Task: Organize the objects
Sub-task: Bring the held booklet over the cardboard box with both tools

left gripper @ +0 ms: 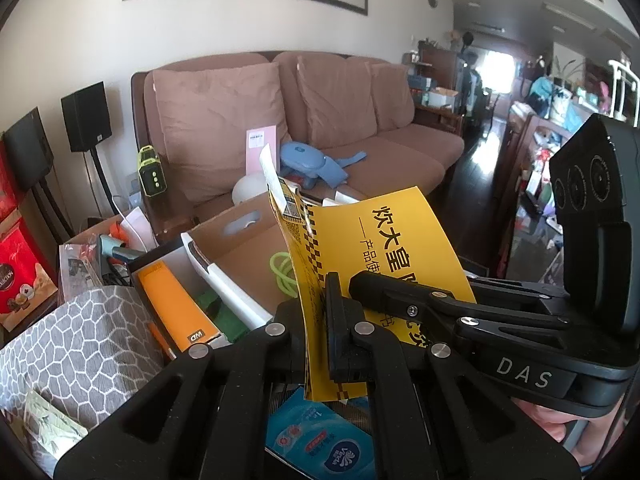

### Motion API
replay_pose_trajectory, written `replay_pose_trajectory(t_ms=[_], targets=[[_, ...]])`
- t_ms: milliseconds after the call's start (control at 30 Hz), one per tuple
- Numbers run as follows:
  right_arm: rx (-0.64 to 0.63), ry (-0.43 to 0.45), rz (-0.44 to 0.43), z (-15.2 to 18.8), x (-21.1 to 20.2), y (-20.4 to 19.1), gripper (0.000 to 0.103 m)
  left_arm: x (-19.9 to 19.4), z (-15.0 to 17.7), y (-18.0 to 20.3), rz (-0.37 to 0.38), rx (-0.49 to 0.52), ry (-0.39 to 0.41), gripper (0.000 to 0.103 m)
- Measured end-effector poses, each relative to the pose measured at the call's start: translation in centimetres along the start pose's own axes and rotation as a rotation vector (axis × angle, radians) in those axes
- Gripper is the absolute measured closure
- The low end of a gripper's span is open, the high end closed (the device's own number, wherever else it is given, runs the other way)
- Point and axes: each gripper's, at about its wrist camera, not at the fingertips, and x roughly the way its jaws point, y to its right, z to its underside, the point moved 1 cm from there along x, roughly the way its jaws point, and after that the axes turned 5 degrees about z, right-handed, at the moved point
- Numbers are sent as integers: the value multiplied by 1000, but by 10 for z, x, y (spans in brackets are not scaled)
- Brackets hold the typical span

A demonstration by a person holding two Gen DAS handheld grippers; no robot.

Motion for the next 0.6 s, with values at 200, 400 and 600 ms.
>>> replay_pose_trajectory(t_ms=[200, 400, 600], targets=[[8, -25, 7, 3, 4, 2, 95, 5, 3, -2, -3, -13, -26, 98], [20, -42, 11, 3, 8, 3, 95, 9, 4, -3, -3, -21, -46, 98], [27, -58, 13, 3, 11, 6, 95, 12, 5, -3, 0, -25, -61, 98]])
